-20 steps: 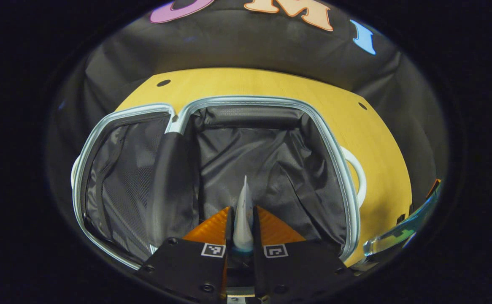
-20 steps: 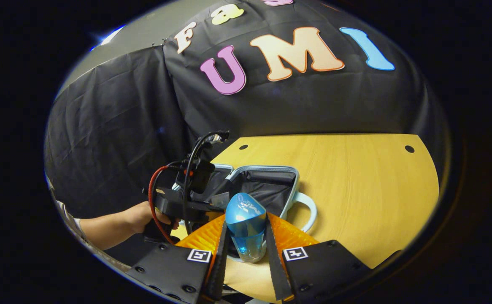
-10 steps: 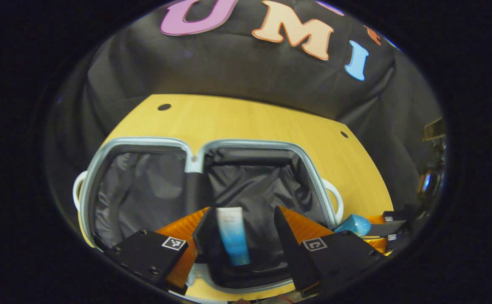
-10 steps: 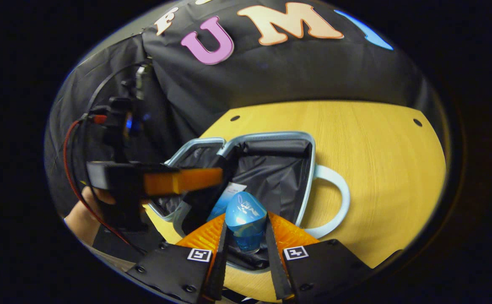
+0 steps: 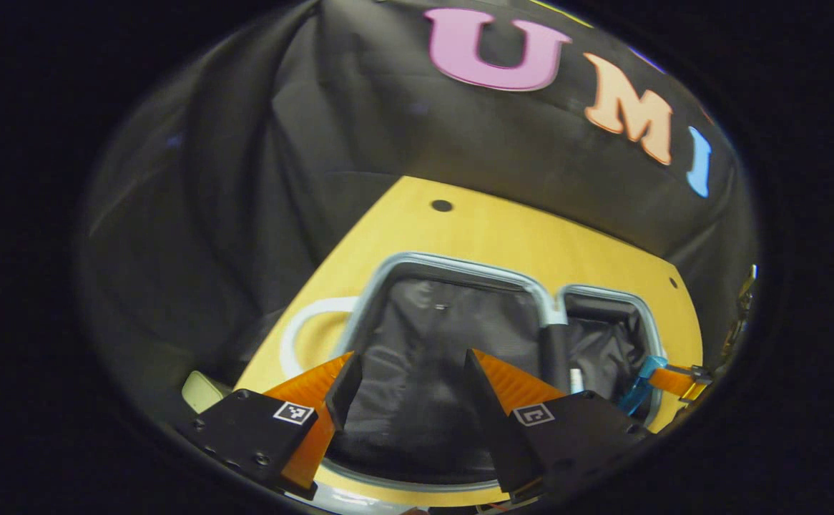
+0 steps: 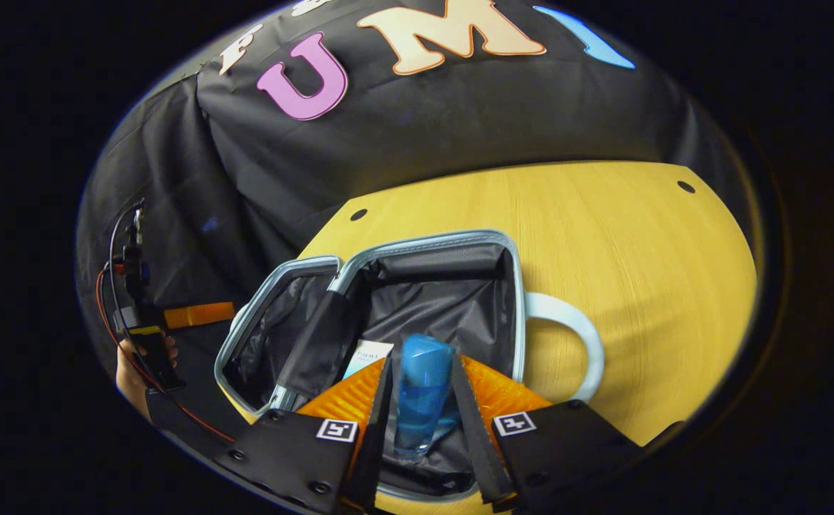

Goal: First open the suitcase, pack the skin care products into it, and then close the suitcase.

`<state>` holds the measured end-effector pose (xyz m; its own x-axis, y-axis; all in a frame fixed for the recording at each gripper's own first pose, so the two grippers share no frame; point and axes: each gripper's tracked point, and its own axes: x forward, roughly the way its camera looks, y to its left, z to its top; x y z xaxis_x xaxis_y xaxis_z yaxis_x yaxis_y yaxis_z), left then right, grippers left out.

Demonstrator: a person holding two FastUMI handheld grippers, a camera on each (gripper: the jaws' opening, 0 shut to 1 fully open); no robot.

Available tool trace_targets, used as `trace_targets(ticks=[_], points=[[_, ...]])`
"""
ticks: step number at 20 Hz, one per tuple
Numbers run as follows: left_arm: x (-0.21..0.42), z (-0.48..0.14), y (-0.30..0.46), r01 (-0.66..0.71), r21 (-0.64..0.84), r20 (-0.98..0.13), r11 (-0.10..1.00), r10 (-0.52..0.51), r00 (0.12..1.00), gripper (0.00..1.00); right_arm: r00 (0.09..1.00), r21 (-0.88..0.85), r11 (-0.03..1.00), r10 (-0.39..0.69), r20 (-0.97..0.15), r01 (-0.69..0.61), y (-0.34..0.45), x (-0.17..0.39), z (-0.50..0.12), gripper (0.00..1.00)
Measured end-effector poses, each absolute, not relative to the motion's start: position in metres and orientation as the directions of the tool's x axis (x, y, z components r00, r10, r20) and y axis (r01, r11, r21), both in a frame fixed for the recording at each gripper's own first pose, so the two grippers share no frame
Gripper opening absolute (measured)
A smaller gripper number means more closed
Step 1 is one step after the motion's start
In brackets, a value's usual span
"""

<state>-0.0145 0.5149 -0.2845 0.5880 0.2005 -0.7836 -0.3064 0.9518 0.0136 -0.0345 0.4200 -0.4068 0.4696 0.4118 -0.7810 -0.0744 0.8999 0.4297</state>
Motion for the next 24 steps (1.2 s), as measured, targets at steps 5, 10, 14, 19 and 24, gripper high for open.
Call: trace_targets(ticks=[5,10,14,19,24], points=[[-0.025,-0.303,0.571,-0.429,0.020,-0.789,0.903,0.278,0.548,0.86,0.508,0.406,0.912,0.379,-0.774,-0.061,0.421,-0.021,-0.395,0.83],[-0.017,-0.320,0.611,-0.447,0.038,-0.800,0.894,0.296,0.523,0.85,0.571,0.379,0.922,0.353,-0.742,-0.077,0.416,-0.009,-0.369,0.98],[0.000,-0.344,0.623,-0.443,0.029,-0.823,0.896,0.273,0.498,0.85,0.593,0.336,0.939,0.314,-0.742,-0.077,0.404,-0.004,-0.362,0.98],[0.012,-0.380,0.620,-0.433,-0.104,-0.860,0.895,0.137,0.491,0.76,0.636,0.246,0.969,0.210,-0.742,-0.034,0.370,-0.003,-0.355,0.98],[0.006,-0.386,0.620,-0.460,-0.164,-0.896,0.872,0.064,0.440,0.18,0.658,0.238,0.971,0.202,-0.726,-0.037,0.359,-0.004,-0.350,0.98]])
